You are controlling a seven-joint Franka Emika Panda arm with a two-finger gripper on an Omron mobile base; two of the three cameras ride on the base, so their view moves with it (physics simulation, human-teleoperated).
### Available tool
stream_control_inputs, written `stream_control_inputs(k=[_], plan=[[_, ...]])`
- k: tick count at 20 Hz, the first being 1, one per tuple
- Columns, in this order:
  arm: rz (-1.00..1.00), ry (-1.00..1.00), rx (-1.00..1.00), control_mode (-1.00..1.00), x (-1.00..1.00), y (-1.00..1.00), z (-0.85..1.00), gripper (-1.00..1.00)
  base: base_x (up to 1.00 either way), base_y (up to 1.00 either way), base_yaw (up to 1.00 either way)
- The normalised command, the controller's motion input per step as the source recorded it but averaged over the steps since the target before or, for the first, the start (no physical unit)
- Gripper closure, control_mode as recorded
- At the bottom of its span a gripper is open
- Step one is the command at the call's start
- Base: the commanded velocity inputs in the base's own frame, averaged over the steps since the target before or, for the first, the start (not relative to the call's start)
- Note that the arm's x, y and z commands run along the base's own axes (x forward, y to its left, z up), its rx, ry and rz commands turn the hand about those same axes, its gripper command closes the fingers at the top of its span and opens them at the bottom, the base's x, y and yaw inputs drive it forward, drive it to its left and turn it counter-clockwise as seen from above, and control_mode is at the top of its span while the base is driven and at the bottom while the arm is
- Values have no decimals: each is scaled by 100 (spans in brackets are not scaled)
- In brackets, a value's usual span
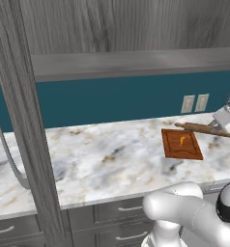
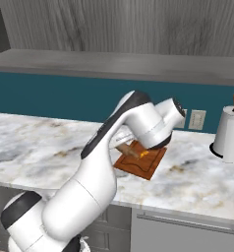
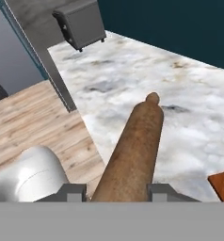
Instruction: Open the cabinet, retrieve the rolling pin, and place it next to the meat on the cutting board to prepare for tenderizing.
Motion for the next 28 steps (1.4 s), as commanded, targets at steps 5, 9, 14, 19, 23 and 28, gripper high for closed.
stream_control_inputs(k=[5, 9, 14, 19, 23, 28], plan=[[11, 8, 0, -100, 34, -5, -47, 100, 0, 0, 0], [12, 2, 0, -100, 12, -8, -51, 100, 0, 0, 0], [12, 0, 0, -100, 15, -10, -50, 100, 0, 0, 0], [10, 0, 0, -100, 34, -12, -43, 100, 0, 0, 0], [11, 0, 0, -100, 45, -15, -41, 100, 0, 0, 0], [12, 0, 0, -100, 43, -17, -39, 100, 0, 0, 0]])
